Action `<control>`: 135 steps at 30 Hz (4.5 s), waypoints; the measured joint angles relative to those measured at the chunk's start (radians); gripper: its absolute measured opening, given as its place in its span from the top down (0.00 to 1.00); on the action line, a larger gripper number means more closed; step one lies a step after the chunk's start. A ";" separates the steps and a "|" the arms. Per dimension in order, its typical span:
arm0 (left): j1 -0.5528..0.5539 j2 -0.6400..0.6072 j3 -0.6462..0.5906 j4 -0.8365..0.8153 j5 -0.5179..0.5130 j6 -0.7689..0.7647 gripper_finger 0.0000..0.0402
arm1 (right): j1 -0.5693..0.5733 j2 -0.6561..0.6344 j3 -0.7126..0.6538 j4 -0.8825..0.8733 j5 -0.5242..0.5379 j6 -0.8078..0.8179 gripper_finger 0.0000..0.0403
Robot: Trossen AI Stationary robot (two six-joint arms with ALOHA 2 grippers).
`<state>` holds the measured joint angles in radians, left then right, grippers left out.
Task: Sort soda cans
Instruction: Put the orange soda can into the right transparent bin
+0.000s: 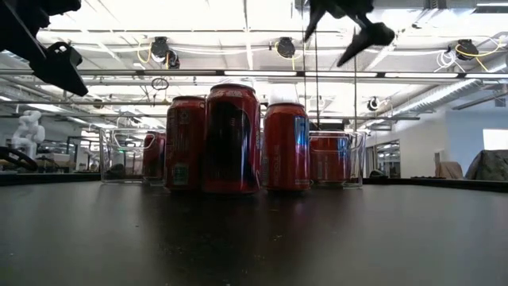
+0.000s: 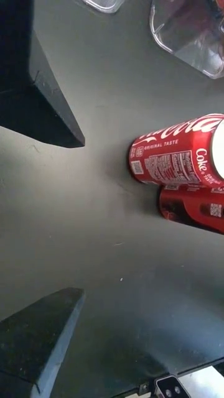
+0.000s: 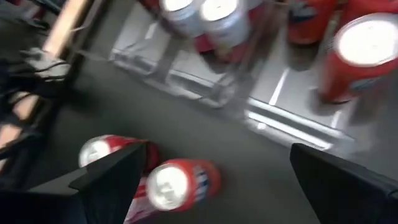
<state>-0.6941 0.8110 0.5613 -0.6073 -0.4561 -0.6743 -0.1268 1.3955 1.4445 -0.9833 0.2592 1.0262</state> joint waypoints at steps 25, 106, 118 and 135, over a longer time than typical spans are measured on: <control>0.000 0.000 0.000 0.000 0.000 0.000 0.01 | 0.263 0.466 0.396 -0.247 -0.004 0.202 0.03; 0.000 0.000 0.000 -0.003 0.008 0.000 0.01 | -0.140 0.601 0.792 -0.586 -0.076 -0.348 0.25; 0.000 0.000 0.000 -0.002 0.009 0.000 0.01 | -0.358 0.601 0.611 -0.412 -0.221 -0.601 0.25; 0.000 0.000 0.000 -0.003 0.010 0.000 0.01 | -0.432 0.602 0.326 -0.100 -0.290 -0.686 0.25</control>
<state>-0.6941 0.8110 0.5617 -0.6102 -0.4465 -0.6739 -0.5591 1.9972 1.7700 -1.0837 -0.0304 0.3400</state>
